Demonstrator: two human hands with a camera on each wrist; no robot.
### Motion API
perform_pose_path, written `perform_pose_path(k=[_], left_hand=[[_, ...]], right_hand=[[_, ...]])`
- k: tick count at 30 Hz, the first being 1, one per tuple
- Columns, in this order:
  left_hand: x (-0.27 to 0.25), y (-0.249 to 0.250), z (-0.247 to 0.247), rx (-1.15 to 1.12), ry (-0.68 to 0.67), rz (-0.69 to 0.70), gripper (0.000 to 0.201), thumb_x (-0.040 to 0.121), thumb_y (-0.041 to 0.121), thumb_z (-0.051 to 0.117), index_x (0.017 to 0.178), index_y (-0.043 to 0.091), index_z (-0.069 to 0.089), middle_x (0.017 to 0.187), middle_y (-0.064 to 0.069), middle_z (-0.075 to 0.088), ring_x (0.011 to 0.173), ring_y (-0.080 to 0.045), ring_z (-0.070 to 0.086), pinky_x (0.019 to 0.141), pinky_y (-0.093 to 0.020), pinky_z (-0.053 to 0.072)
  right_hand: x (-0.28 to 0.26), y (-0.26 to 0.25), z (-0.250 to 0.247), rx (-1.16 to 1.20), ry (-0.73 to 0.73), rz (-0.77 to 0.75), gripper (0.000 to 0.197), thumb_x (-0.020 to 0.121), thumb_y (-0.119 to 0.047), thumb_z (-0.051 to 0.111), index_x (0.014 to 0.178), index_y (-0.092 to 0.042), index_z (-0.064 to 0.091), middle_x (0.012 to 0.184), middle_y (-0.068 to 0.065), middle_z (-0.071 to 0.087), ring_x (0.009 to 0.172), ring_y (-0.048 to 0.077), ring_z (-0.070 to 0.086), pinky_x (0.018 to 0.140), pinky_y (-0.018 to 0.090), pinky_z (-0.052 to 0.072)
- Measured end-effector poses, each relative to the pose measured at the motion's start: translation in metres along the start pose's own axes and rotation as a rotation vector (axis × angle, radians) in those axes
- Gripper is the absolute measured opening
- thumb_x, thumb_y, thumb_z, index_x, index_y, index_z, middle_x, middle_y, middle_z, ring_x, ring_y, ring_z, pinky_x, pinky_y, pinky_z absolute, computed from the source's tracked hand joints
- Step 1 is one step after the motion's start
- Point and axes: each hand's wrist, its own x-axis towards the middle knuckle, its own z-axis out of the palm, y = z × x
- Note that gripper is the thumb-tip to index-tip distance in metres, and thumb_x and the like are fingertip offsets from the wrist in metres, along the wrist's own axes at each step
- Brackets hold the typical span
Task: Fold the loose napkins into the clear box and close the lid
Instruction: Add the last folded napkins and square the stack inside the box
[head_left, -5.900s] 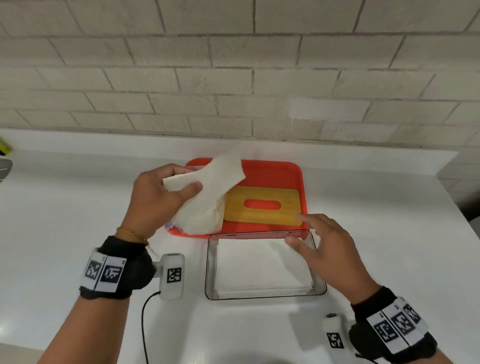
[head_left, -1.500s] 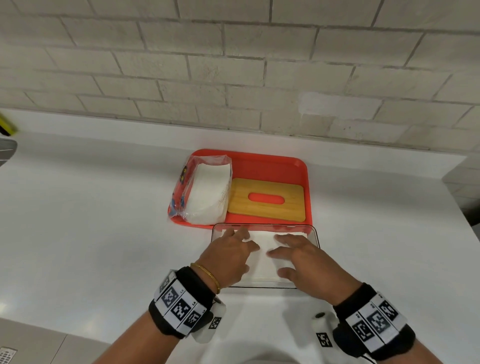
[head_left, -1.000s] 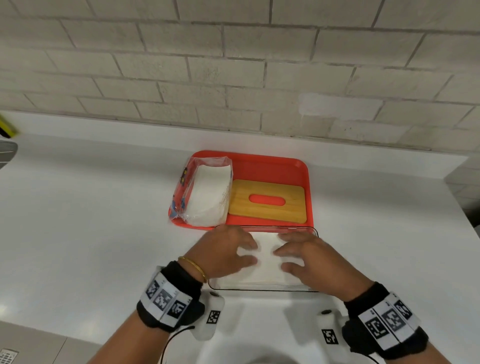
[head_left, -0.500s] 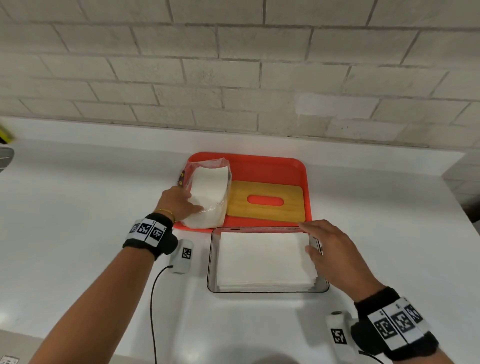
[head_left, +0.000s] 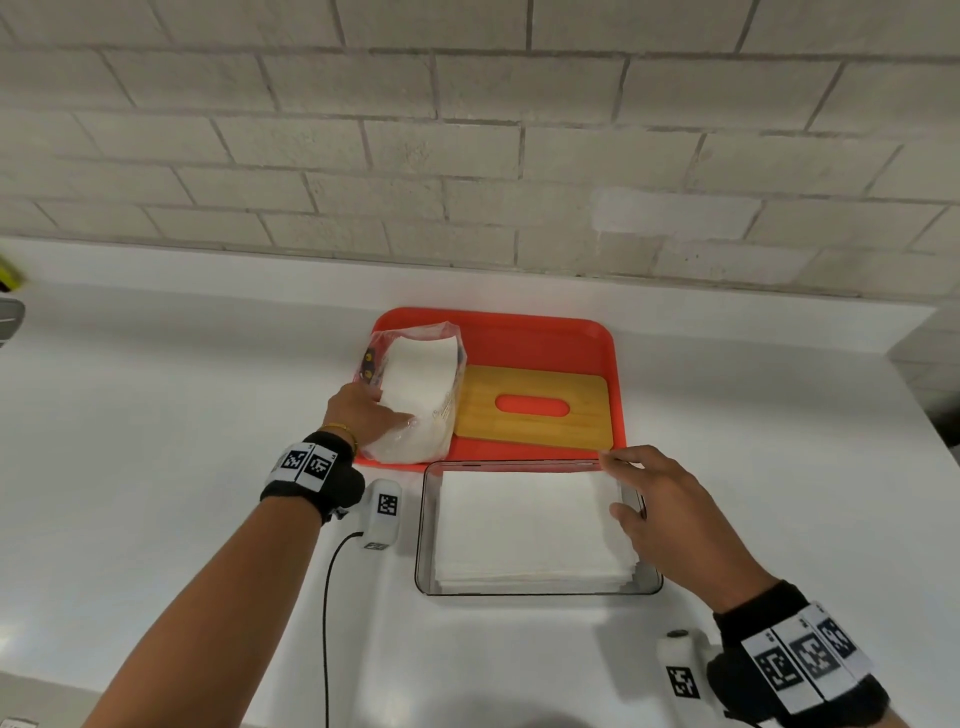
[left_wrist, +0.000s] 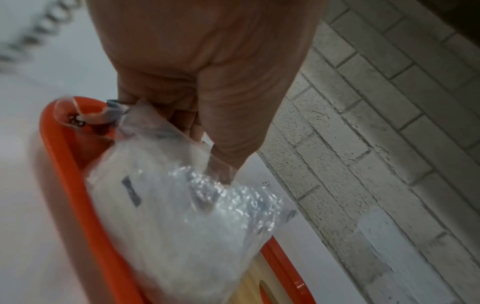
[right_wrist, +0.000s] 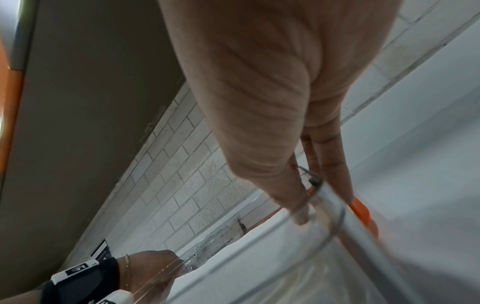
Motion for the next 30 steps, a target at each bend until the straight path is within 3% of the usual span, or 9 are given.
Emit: perform_pose_path(k=[3,6,9,14,15,17,20,30], left_hand=[[0.001,0.0,0.002,0.008,-0.024,0.021,0.06,0.071,0.048,0.089,0.109,0.008,0.066,0.107,-0.012,0.073,0.103,-0.035,0.07,0.093,-0.046,0.061],[-0.002,0.003,0.002,0.035,0.007,0.045,0.039,0.077,0.042,0.087,0.085,0.013,0.061,0.086,-0.004,0.067,0.095,-0.032,0.068,0.087,-0.038,0.059],[-0.005,0.005,0.001,0.144,0.037,0.094,0.041,0.081,0.046,0.083,0.098,0.012,0.069,0.092,-0.002,0.064,0.095,-0.027,0.062,0.084,-0.031,0.049],[-0.009,0.007,0.002,0.166,0.046,0.11,0.036,0.082,0.043,0.082,0.087,0.011,0.066,0.08,-0.002,0.063,0.095,-0.031,0.066,0.079,-0.03,0.047],[-0.009,0.007,0.002,0.166,0.045,0.112,0.035,0.082,0.043,0.082,0.09,0.011,0.068,0.084,-0.004,0.065,0.1,-0.032,0.067,0.081,-0.031,0.048],[-0.008,0.008,0.001,0.153,0.048,0.103,0.042,0.082,0.042,0.083,0.108,0.011,0.072,0.108,-0.01,0.071,0.114,-0.033,0.065,0.094,-0.034,0.05],[-0.009,0.008,0.0,0.143,0.078,0.098,0.059,0.082,0.041,0.084,0.129,0.009,0.067,0.133,-0.011,0.067,0.126,-0.031,0.06,0.108,-0.037,0.046],[-0.006,0.005,0.001,0.07,0.074,0.082,0.066,0.081,0.043,0.085,0.133,0.011,0.064,0.135,-0.009,0.067,0.125,-0.031,0.061,0.108,-0.038,0.048]], right_hand=[[0.0,-0.001,-0.002,-0.008,-0.013,0.007,0.056,0.099,-0.021,0.066,0.152,-0.029,0.049,0.153,-0.015,0.043,0.12,0.007,0.056,0.103,0.016,0.04],[0.0,-0.003,-0.003,-0.023,-0.029,0.01,0.057,0.1,-0.023,0.065,0.153,-0.03,0.047,0.154,-0.015,0.041,0.105,0.001,0.052,0.102,0.017,0.043],[0.0,-0.004,-0.004,-0.037,-0.038,0.017,0.058,0.1,-0.023,0.065,0.154,-0.03,0.045,0.155,-0.015,0.039,0.105,0.003,0.055,0.101,0.017,0.043],[-0.001,-0.005,-0.004,-0.065,-0.041,0.014,0.059,0.1,-0.024,0.065,0.155,-0.029,0.044,0.156,-0.014,0.038,0.115,0.006,0.058,0.101,0.018,0.046],[-0.001,-0.005,-0.004,-0.067,-0.04,0.013,0.06,0.1,-0.024,0.065,0.156,-0.029,0.043,0.157,-0.013,0.038,0.116,0.007,0.058,0.102,0.018,0.045],[0.0,-0.005,-0.004,-0.07,-0.04,0.012,0.061,0.1,-0.024,0.065,0.156,-0.029,0.043,0.157,-0.013,0.038,0.122,0.008,0.056,0.104,0.019,0.045],[0.0,-0.006,-0.004,-0.076,-0.043,0.012,0.061,0.1,-0.024,0.065,0.156,-0.029,0.042,0.157,-0.012,0.037,0.124,0.009,0.055,0.103,0.019,0.044],[-0.002,-0.007,-0.003,-0.087,-0.044,0.023,0.062,0.1,-0.025,0.065,0.157,-0.03,0.041,0.157,-0.014,0.037,0.115,0.009,0.058,0.098,0.018,0.045]])
